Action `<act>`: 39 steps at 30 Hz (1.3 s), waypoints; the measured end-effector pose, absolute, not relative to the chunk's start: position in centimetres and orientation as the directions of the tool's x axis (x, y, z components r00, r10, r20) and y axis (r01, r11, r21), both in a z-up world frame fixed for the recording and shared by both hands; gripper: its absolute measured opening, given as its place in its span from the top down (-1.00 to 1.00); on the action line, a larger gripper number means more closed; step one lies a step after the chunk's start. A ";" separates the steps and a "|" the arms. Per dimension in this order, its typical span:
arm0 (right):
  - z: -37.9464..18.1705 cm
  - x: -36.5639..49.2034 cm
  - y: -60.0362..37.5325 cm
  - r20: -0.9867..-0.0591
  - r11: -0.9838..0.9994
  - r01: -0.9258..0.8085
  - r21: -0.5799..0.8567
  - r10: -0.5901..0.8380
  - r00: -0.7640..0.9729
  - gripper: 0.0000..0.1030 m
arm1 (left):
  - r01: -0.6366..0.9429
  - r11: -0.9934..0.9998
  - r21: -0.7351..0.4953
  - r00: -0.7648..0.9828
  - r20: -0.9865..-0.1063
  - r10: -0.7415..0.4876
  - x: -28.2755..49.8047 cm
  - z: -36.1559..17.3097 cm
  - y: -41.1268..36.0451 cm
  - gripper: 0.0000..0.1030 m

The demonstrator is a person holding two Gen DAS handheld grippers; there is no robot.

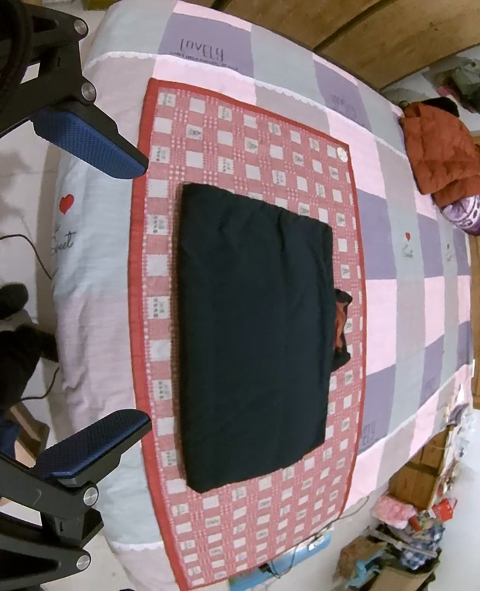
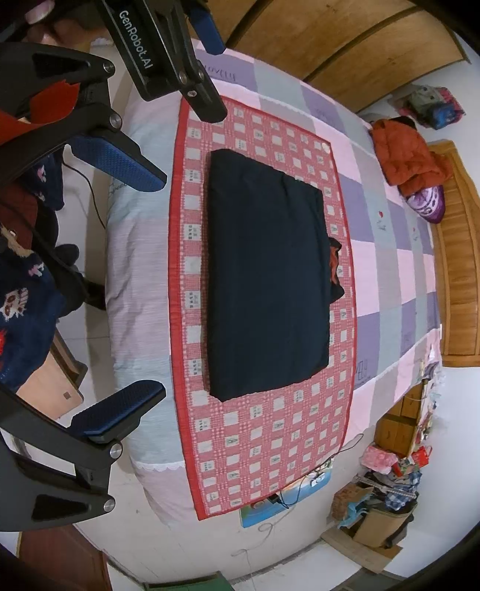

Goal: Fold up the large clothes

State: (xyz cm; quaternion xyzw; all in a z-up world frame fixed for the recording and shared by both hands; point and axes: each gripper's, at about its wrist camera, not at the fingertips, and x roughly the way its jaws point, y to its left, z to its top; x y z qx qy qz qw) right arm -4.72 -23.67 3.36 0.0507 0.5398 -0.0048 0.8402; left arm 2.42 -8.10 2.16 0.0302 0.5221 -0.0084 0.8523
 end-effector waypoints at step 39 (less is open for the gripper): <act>3.3 -4.7 -24.0 -0.906 0.995 0.064 0.073 0.039 0.421 -0.99 | 0.057 0.998 0.035 0.446 -0.895 0.006 2.3 1.8 -8.1 -0.99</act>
